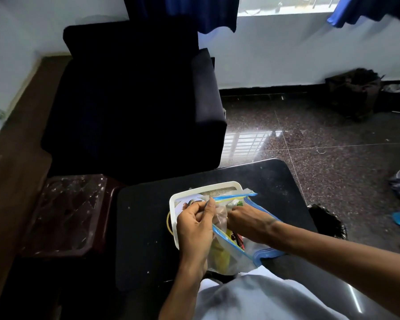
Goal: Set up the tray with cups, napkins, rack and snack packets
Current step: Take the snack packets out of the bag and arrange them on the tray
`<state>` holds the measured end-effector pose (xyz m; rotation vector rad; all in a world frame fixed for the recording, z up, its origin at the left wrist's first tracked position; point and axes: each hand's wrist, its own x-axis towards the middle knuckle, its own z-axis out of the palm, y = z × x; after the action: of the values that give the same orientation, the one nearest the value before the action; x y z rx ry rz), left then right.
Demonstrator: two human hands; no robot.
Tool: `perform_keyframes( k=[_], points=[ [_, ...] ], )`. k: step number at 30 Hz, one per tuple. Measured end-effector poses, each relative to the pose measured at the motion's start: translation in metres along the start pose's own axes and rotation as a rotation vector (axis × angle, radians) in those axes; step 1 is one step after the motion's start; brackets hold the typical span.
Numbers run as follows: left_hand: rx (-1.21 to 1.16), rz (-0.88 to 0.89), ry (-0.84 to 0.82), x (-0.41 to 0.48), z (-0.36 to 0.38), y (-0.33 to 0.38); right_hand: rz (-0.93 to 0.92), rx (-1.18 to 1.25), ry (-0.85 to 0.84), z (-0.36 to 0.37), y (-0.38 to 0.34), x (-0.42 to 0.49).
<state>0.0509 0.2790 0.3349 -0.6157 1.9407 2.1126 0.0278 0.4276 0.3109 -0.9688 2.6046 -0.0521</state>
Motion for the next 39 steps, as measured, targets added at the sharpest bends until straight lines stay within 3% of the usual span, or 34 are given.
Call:
perform_keyframes(
  k=[11,14,17,20,24,26,30,33,39],
  points=[
    [0.055,0.092,0.06,0.0,0.033,-0.006,0.051,0.027,-0.022,-0.049,0.026,-0.046],
    [0.068,0.097,0.087,-0.003,0.053,-0.008,-0.051,0.074,0.1,-0.083,0.055,-0.077],
    [0.081,0.084,0.152,-0.004,0.073,-0.011,-0.029,0.351,0.298,-0.111,0.094,-0.109],
    [0.024,0.042,0.24,-0.006,0.092,-0.016,0.151,0.808,0.56,-0.119,0.144,-0.137],
    [-0.091,-0.062,0.368,-0.016,0.111,-0.029,0.261,1.418,0.615,-0.087,0.214,-0.156],
    [-0.219,-0.121,0.446,-0.024,0.119,-0.034,0.373,1.596,0.624,-0.045,0.244,-0.153],
    [-0.397,-0.149,0.578,-0.044,0.134,-0.042,0.783,1.581,0.602,0.074,0.279,-0.121],
    [-0.444,-0.138,0.628,-0.058,0.144,-0.043,1.064,1.509,0.425,0.156,0.288,-0.098],
    [-0.406,-0.111,0.704,-0.075,0.151,-0.049,1.399,1.829,0.312,0.234,0.28,-0.069]
  ],
)
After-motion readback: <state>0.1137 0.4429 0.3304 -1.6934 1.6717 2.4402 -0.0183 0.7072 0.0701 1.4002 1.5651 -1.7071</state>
